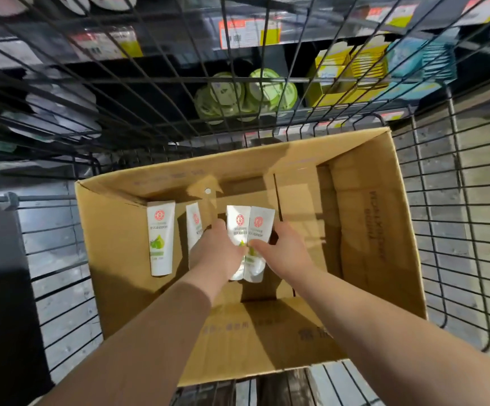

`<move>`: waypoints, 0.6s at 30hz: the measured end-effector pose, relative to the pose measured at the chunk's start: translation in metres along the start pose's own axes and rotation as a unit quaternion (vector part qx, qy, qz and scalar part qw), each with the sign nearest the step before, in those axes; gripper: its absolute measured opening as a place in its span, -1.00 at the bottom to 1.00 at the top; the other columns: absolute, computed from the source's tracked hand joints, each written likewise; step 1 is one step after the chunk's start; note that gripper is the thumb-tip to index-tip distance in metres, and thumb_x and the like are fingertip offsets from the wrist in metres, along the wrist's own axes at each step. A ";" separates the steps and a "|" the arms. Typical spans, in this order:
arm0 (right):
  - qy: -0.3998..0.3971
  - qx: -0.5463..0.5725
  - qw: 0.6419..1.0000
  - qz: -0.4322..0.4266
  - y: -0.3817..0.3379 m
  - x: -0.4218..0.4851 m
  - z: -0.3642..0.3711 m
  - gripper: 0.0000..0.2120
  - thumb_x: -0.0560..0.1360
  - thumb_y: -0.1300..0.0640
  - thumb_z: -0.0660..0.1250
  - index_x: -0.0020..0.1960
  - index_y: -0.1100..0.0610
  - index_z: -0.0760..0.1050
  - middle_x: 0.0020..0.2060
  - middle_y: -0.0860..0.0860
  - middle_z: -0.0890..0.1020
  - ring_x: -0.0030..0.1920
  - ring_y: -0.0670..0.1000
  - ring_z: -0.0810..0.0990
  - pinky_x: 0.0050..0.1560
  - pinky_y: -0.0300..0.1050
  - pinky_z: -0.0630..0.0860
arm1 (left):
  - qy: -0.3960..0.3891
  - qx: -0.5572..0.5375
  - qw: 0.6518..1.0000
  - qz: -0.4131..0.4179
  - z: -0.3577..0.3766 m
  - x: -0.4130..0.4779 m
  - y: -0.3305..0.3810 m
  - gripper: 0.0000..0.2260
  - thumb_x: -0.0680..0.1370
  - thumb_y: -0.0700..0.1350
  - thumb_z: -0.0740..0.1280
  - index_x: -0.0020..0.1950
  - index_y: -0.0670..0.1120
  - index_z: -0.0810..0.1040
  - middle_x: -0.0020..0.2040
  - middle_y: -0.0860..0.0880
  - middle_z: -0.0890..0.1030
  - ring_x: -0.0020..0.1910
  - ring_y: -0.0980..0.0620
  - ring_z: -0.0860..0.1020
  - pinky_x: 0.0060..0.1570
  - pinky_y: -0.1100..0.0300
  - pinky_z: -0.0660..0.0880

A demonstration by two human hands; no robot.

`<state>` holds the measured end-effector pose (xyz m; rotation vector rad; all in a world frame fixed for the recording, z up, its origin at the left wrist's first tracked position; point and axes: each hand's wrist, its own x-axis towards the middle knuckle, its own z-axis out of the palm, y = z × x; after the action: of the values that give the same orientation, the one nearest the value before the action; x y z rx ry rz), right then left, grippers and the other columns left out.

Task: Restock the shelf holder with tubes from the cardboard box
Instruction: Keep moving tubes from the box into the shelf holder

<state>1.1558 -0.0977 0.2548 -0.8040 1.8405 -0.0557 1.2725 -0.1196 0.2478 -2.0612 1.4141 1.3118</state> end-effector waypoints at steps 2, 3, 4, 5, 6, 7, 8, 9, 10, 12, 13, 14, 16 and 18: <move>-0.017 0.019 1.000 -0.005 -0.001 -0.007 -0.003 -0.63 0.52 0.10 0.33 0.30 0.09 0.40 0.20 0.01 0.55 0.12 0.00 0.53 -0.05 -0.19 0.41 | 0.002 -0.018 1.000 0.010 0.002 -0.006 -0.007 -0.68 0.50 0.00 0.37 0.17 -0.03 0.36 0.10 -0.03 0.58 0.00 -0.07 0.58 -0.19 0.09 0.51; -0.022 0.031 0.999 -0.011 0.000 -0.012 -0.005 -0.62 0.53 0.12 0.31 0.33 0.09 0.38 0.23 0.01 0.55 0.18 0.01 0.53 -0.01 -0.20 0.42 | 0.000 -0.038 0.999 0.010 0.002 -0.010 -0.010 -0.69 0.50 0.00 0.37 0.16 -0.03 0.37 0.12 -0.02 0.58 0.03 -0.07 0.57 -0.17 0.10 0.50; -0.025 0.039 0.999 -0.014 -0.001 -0.018 -0.009 -0.61 0.54 0.13 0.29 0.35 0.08 0.36 0.25 0.01 0.54 0.21 0.02 0.52 0.02 -0.19 0.43 | -0.002 -0.058 0.998 0.012 0.001 -0.015 -0.013 -0.73 0.49 0.00 0.37 0.11 -0.02 0.38 0.12 -0.01 0.58 0.03 -0.06 0.57 -0.19 0.13 0.47; -0.026 0.042 0.999 -0.015 -0.002 -0.024 -0.013 -0.60 0.55 0.13 0.29 0.37 0.07 0.34 0.26 0.01 0.54 0.22 0.03 0.52 0.04 -0.17 0.44 | -0.004 -0.075 0.997 0.018 -0.001 -0.022 -0.016 -0.76 0.49 -0.01 0.38 0.05 0.00 0.38 0.10 -0.01 0.59 -0.01 -0.03 0.56 -0.23 0.16 0.44; -0.028 0.040 0.999 -0.015 -0.004 -0.032 -0.018 -0.59 0.56 0.12 0.28 0.39 0.06 0.33 0.27 0.01 0.54 0.23 0.03 0.52 0.06 -0.14 0.47 | -0.002 -0.093 0.995 0.026 -0.004 -0.029 -0.019 -0.79 0.49 -0.02 0.38 0.00 0.01 0.37 0.07 -0.01 0.59 -0.07 0.00 0.54 -0.27 0.18 0.41; -0.031 0.038 0.999 -0.017 -0.006 -0.039 -0.023 -0.57 0.56 0.11 0.28 0.41 0.05 0.31 0.28 0.01 0.52 0.25 0.04 0.51 0.09 -0.10 0.48 | 0.003 -0.123 0.992 0.031 -0.008 -0.036 -0.021 -0.80 0.49 -0.04 0.38 -0.01 0.00 0.37 0.05 -0.03 0.60 -0.10 0.01 0.53 -0.30 0.20 0.38; -0.034 0.037 0.999 -0.021 -0.010 -0.047 -0.030 -0.55 0.56 0.10 0.28 0.42 0.04 0.29 0.30 0.01 0.51 0.27 0.05 0.50 0.13 -0.06 0.49 | 0.008 -0.158 0.987 0.033 -0.014 -0.044 -0.021 -0.81 0.50 -0.08 0.38 0.00 -0.01 0.38 0.06 -0.05 0.60 -0.09 0.00 0.54 -0.32 0.22 0.37; -0.036 0.035 0.998 -0.028 -0.015 -0.055 -0.036 -0.55 0.56 0.09 0.28 0.42 0.04 0.29 0.31 0.01 0.50 0.29 0.06 0.49 0.16 -0.05 0.48 | 0.010 -0.192 0.981 0.033 -0.020 -0.053 -0.021 -0.80 0.50 -0.11 0.38 0.03 -0.03 0.39 0.08 -0.07 0.60 -0.05 -0.02 0.54 -0.32 0.24 0.38; -0.036 0.032 0.998 -0.038 -0.020 -0.064 -0.043 -0.56 0.56 0.09 0.28 0.41 0.05 0.30 0.31 0.02 0.51 0.29 0.07 0.49 0.17 -0.04 0.47 | 0.015 -0.221 0.974 0.036 -0.027 -0.063 -0.020 -0.79 0.50 -0.14 0.38 0.07 -0.04 0.40 0.10 -0.08 0.59 0.00 -0.04 0.55 -0.29 0.24 0.41; -0.034 0.029 0.997 -0.062 -0.034 -0.083 -0.057 -0.58 0.56 0.09 0.28 0.39 0.08 0.33 0.29 0.04 0.53 0.26 0.08 0.51 0.17 -0.02 0.48 | 0.028 -0.263 0.963 0.048 -0.043 -0.083 -0.017 -0.78 0.50 -0.16 0.38 0.08 -0.05 0.39 0.08 -0.06 0.59 0.05 -0.06 0.57 -0.18 0.18 0.49; -0.036 0.027 0.996 -0.072 -0.041 -0.094 -0.063 -0.59 0.56 0.10 0.28 0.39 0.09 0.33 0.28 0.04 0.53 0.23 0.09 0.52 0.14 -0.01 0.49 | 0.035 -0.277 0.959 0.052 -0.051 -0.095 -0.016 -0.77 0.50 -0.16 0.38 0.07 -0.04 0.39 0.05 -0.05 0.58 0.02 -0.07 0.57 -0.18 0.17 0.50; -0.038 0.025 0.995 -0.083 -0.048 -0.105 -0.069 -0.59 0.56 0.09 0.28 0.39 0.09 0.33 0.27 0.04 0.54 0.21 0.10 0.53 0.09 -0.03 0.50 | 0.044 -0.289 0.955 0.054 -0.059 -0.107 -0.015 -0.77 0.50 -0.16 0.37 0.07 -0.03 0.37 0.01 -0.04 0.57 -0.02 -0.06 0.57 -0.22 0.18 0.48; -0.040 0.016 0.993 -0.112 -0.063 -0.127 -0.080 -0.58 0.56 0.08 0.28 0.39 0.09 0.32 0.24 0.04 0.55 0.11 0.07 0.55 -0.02 -0.10 0.47 | 0.065 -0.319 0.944 0.051 -0.076 -0.130 -0.014 -0.73 0.50 -0.16 0.37 0.09 0.00 0.34 0.00 -0.05 0.56 -0.07 -0.05 0.56 -0.26 0.19 0.47; -0.043 0.012 0.988 -0.146 -0.079 -0.152 -0.089 -0.61 0.56 0.09 0.29 0.36 0.07 0.35 0.19 0.02 0.57 0.02 0.00 0.53 -0.06 -0.13 0.47 | 0.091 -0.342 0.934 0.055 -0.095 -0.157 -0.014 -0.72 0.50 -0.17 0.38 0.14 -0.02 0.36 0.04 -0.07 0.56 -0.07 -0.03 0.55 -0.29 0.21 0.48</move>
<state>1.1501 -0.1048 0.4474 -1.0389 1.6274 -0.2273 1.3182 -0.0884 0.4236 -2.6187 1.2671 1.9083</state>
